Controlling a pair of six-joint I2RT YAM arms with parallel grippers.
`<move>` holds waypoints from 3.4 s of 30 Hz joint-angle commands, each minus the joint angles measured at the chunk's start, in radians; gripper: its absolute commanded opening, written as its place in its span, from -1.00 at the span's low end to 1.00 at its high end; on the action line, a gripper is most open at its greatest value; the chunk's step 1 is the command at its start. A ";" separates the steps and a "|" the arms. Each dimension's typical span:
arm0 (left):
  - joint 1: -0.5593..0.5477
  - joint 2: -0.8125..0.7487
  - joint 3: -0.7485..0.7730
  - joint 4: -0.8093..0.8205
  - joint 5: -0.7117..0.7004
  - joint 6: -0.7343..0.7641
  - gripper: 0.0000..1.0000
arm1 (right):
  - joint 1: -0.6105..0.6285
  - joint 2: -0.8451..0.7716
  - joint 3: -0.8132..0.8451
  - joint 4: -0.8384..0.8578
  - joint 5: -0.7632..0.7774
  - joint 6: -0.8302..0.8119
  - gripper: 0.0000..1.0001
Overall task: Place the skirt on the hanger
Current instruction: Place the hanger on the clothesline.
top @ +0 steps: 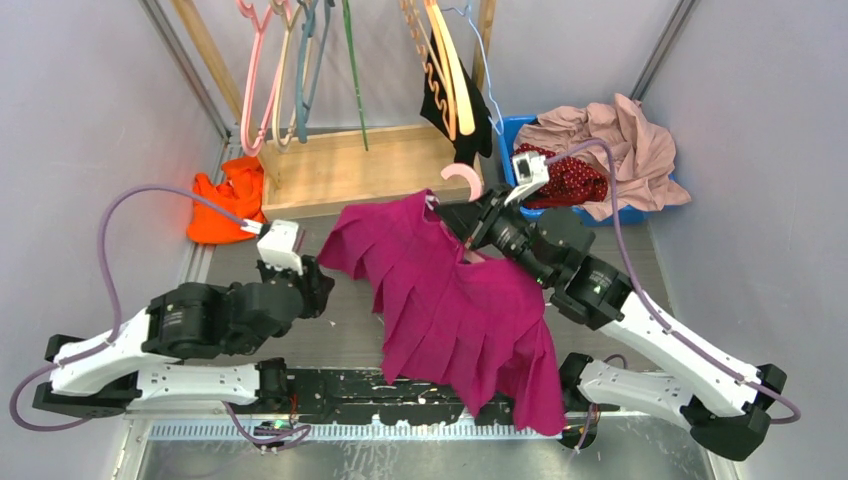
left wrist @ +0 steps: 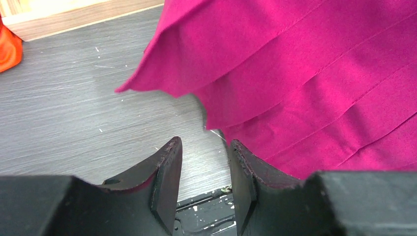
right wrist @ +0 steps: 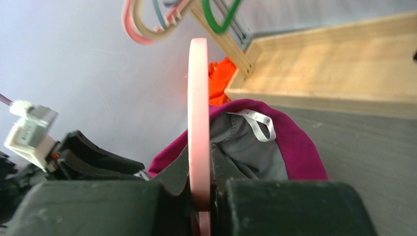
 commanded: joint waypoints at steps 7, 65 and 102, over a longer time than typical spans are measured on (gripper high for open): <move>0.000 -0.055 0.099 -0.095 -0.015 -0.010 -0.19 | 0.000 0.259 0.555 -0.189 0.127 -0.080 -0.97; 0.000 -0.076 0.023 -0.042 0.165 0.025 -0.21 | -0.047 1.022 1.434 -0.036 0.438 -0.426 -0.97; 0.000 -0.011 -0.030 0.011 0.209 -0.024 -0.24 | -0.268 1.287 1.698 0.300 -0.007 -0.322 -0.97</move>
